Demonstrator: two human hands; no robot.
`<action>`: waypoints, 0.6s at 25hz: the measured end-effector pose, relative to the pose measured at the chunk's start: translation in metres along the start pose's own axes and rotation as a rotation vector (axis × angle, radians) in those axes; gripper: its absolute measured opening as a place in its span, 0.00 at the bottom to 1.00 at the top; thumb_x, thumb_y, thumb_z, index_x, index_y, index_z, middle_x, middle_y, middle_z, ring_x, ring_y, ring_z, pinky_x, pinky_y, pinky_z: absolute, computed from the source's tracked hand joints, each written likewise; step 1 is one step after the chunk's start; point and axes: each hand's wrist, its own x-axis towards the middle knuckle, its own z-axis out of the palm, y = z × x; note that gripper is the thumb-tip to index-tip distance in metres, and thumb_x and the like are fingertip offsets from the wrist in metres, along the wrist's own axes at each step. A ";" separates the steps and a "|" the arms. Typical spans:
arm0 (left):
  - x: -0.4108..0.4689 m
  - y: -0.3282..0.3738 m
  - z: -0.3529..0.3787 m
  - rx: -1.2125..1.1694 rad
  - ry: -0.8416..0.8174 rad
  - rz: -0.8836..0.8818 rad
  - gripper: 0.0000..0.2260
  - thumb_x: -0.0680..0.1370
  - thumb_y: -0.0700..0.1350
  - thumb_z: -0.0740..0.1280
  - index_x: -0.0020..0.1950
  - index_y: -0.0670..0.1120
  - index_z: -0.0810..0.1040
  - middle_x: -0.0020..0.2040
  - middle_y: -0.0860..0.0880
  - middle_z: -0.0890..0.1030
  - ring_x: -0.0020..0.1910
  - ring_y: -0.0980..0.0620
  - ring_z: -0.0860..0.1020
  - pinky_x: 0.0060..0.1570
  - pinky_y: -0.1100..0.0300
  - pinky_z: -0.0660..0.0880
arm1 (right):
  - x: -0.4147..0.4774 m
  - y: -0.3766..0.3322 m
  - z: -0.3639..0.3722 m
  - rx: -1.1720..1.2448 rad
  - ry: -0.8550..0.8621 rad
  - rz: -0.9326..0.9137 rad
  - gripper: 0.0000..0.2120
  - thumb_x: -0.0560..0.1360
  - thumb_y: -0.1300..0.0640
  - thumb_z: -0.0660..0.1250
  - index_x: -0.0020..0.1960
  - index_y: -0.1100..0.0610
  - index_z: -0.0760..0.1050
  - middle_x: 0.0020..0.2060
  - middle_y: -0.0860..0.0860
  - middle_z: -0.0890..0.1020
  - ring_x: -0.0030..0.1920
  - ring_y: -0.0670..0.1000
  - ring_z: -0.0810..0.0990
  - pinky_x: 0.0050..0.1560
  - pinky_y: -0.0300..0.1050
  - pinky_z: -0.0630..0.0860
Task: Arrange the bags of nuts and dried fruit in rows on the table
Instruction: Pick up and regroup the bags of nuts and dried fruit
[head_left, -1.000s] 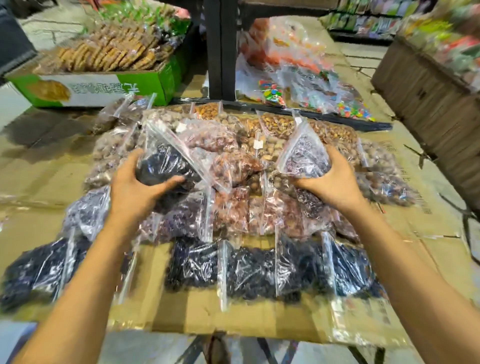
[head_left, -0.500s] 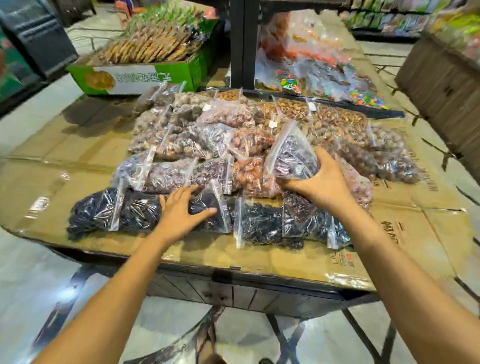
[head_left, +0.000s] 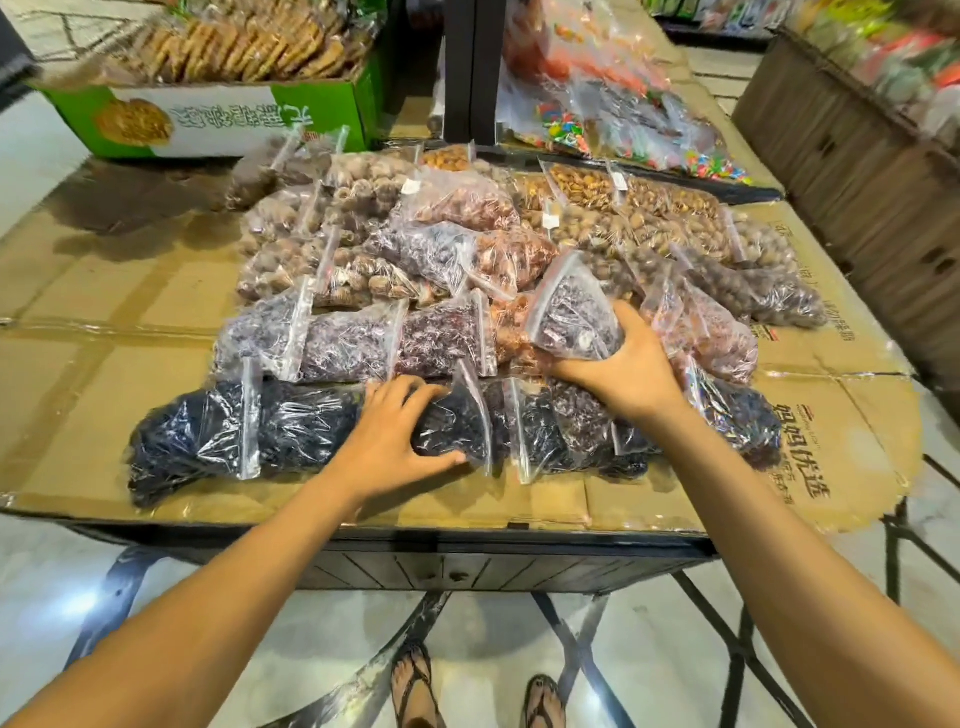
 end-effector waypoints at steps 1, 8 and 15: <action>0.000 -0.003 0.000 -0.061 0.000 0.021 0.37 0.67 0.72 0.64 0.69 0.53 0.66 0.63 0.51 0.69 0.61 0.53 0.65 0.64 0.50 0.66 | 0.001 -0.001 0.006 -0.009 0.002 0.009 0.51 0.56 0.43 0.81 0.73 0.55 0.63 0.65 0.50 0.74 0.63 0.54 0.76 0.67 0.57 0.71; 0.012 -0.008 -0.008 -0.146 -0.128 -0.110 0.46 0.63 0.74 0.61 0.74 0.51 0.58 0.68 0.48 0.68 0.66 0.49 0.67 0.67 0.47 0.65 | -0.004 0.000 0.034 -0.225 0.077 0.094 0.52 0.52 0.35 0.77 0.71 0.52 0.64 0.66 0.54 0.73 0.66 0.57 0.72 0.66 0.62 0.71; -0.030 0.078 -0.036 -0.511 0.169 -0.139 0.42 0.66 0.72 0.62 0.75 0.58 0.54 0.74 0.57 0.59 0.70 0.60 0.58 0.68 0.56 0.58 | -0.026 -0.013 0.038 0.115 0.121 0.093 0.39 0.58 0.43 0.81 0.64 0.53 0.72 0.54 0.51 0.83 0.55 0.52 0.82 0.57 0.54 0.79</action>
